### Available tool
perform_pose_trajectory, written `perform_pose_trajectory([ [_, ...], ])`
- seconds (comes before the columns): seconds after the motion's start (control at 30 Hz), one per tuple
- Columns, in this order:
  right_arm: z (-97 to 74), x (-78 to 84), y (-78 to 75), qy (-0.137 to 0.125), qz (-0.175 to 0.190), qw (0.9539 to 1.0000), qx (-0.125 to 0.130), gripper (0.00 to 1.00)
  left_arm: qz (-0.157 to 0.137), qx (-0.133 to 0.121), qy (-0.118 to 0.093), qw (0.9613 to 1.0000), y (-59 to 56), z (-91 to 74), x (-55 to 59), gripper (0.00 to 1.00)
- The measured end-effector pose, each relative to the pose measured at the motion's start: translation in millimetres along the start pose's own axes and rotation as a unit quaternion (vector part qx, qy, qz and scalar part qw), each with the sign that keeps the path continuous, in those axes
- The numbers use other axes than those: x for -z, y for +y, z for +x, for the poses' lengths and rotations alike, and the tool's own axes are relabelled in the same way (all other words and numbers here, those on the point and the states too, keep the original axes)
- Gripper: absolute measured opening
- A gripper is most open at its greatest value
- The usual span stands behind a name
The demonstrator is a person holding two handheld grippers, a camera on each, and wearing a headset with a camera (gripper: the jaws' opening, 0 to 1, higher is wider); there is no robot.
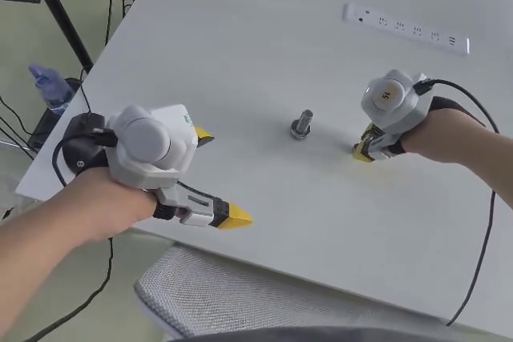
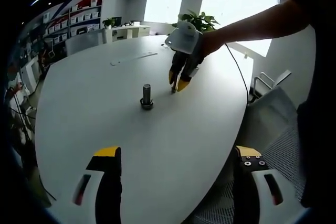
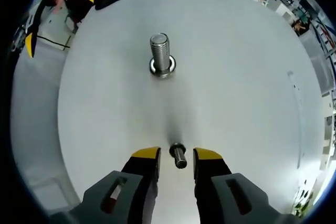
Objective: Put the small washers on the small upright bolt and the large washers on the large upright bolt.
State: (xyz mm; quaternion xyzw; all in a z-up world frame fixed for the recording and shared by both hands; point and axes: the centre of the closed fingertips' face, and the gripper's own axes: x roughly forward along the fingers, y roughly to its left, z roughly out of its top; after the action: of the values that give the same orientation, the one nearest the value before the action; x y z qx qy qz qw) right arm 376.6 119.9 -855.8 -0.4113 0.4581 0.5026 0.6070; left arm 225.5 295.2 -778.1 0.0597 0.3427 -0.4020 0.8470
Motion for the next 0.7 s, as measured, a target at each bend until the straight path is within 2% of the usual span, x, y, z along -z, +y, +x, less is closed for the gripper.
perform_pose_trajectory([
  [0.33,-15.3,-0.8,-1.8,-0.017,0.003,0.9998,0.008,0.31,0.003,-0.005,-0.003,1.0,-1.4,-1.9,0.1,0.89],
  [0.4,-20.1,-3.8,-0.6,-0.028,0.009,0.9995,0.008,0.31,0.002,-0.005,-0.003,1.0,-1.7,-2.2,0.2,0.89],
  [0.47,-16.7,-3.5,-3.4,-0.037,0.009,0.9992,0.011,0.31,0.004,-0.005,-0.005,1.0,-2.2,-2.6,-0.3,0.89],
  [0.67,-34.9,-9.3,4.4,-0.061,0.01,0.998,0.015,0.34,0.006,-0.011,-0.012,0.9999,-1.6,-4.5,-3.7,0.9],
  [0.7,-41.6,-12.2,6.8,-0.075,0.016,0.997,0.016,0.35,0.006,-0.011,-0.011,0.9999,-2.8,-4.9,-4.5,0.9],
])
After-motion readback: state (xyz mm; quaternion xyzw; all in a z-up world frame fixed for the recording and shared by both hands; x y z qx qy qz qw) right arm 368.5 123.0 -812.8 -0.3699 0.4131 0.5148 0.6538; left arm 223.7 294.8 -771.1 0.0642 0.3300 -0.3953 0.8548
